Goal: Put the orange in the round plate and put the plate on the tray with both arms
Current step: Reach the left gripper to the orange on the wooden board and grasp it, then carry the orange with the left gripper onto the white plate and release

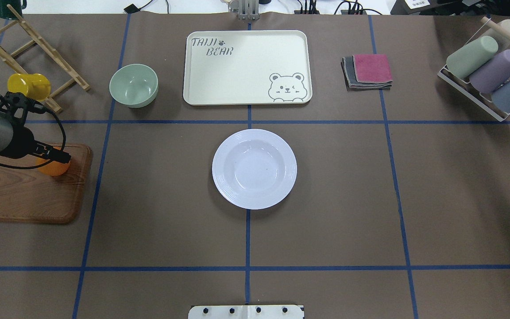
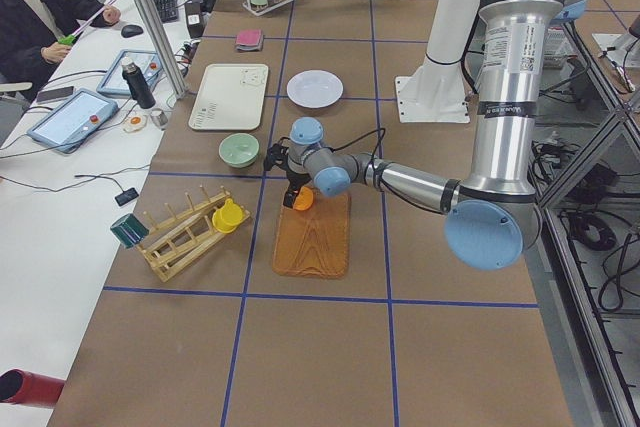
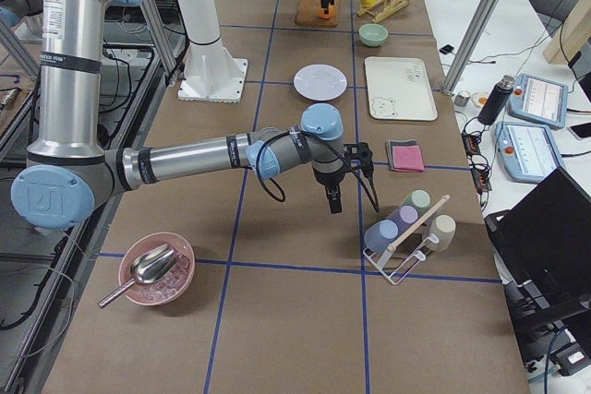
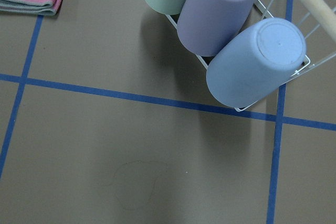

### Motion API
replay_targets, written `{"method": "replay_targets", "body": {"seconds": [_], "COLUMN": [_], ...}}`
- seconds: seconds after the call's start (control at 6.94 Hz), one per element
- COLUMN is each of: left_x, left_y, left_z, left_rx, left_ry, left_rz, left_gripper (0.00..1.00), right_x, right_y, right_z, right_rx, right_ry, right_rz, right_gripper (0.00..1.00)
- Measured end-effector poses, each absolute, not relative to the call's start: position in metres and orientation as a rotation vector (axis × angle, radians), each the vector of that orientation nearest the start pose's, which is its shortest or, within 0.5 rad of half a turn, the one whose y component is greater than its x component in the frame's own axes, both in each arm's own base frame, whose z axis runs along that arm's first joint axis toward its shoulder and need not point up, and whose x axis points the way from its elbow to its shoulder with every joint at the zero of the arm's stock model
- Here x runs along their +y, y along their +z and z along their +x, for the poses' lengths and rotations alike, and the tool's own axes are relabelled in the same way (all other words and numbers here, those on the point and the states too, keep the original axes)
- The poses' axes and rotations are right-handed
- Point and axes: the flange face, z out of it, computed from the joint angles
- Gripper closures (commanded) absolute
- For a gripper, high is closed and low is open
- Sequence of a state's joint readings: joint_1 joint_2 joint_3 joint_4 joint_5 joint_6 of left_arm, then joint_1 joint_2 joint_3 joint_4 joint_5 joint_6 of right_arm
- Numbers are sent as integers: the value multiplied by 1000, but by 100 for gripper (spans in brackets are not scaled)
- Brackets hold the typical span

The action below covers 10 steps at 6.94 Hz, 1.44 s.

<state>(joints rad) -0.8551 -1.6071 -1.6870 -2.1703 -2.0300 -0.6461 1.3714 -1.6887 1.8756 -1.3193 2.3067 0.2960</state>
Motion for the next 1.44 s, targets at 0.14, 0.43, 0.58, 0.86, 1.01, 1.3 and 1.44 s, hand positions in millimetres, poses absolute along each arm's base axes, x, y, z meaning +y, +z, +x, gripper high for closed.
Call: {"method": "replay_targets", "body": {"seconds": [0.14,0.43,0.58,0.86,1.01,1.3,1.44], "left_x": [-461,-456,-455,-460,-474,-499,-491], "left_y": [527,530,528,495,455,326,265], "left_z": [289,293,293,299,312,375,417], "left_rx": [806,810,818,848,855,878,895], "left_ry": [245,256,260,263,250,159,124], "left_rz": [294,293,301,323,321,250,213], "left_gripper": [8,100,100,100,100,100,100], "right_x": [-461,-462,-462,-463,-464,-468,-471], "right_y": [536,537,536,535,533,525,516], "right_z": [-25,-25,-25,-27,-29,-41,-55], "right_rx": [-801,-796,-796,-800,-805,-824,-844], "right_ry": [-70,-69,-69,-73,-75,-49,-24], "right_rz": [229,230,231,231,231,224,224], "right_gripper": [0,0,0,0,0,0,0]}}
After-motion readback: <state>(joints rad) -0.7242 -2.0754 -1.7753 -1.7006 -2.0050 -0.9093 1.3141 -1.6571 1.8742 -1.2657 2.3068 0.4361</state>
